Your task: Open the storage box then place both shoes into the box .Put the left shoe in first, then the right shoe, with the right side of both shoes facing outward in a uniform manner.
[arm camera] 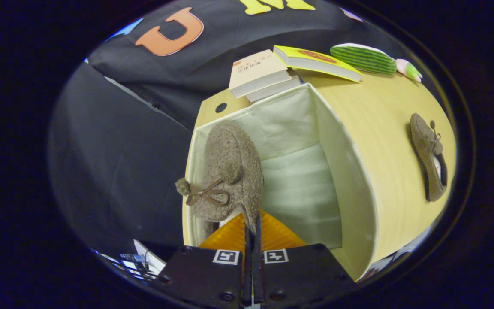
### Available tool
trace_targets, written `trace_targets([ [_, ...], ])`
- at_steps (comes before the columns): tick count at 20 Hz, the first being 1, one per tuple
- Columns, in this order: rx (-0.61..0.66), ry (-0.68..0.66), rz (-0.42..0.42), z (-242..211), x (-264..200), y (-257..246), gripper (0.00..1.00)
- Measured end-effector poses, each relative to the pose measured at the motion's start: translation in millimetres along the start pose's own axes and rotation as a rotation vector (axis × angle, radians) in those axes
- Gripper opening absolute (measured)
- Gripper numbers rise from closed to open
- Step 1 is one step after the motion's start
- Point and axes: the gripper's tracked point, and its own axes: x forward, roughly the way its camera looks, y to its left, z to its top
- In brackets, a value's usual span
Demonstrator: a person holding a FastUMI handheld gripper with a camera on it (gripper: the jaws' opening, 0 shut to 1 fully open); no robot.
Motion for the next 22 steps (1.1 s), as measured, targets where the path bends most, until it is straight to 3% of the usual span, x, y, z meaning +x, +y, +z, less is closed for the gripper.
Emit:
trace_targets([
  [3, 0.009, -0.047, 0.068, 9, -5, 9, 0.17],
  [5, -0.057, -0.05, 0.098, 8, -14, 14, 0.59],
  [7, -0.082, -0.06, 0.062, 10, -28, 7, 1.0],
  [15, -0.22, -0.128, 0.008, 25, -114, -6, 1.0],
  [22, -0.257, -0.225, -0.091, 57, -197, -67, 1.0],
])
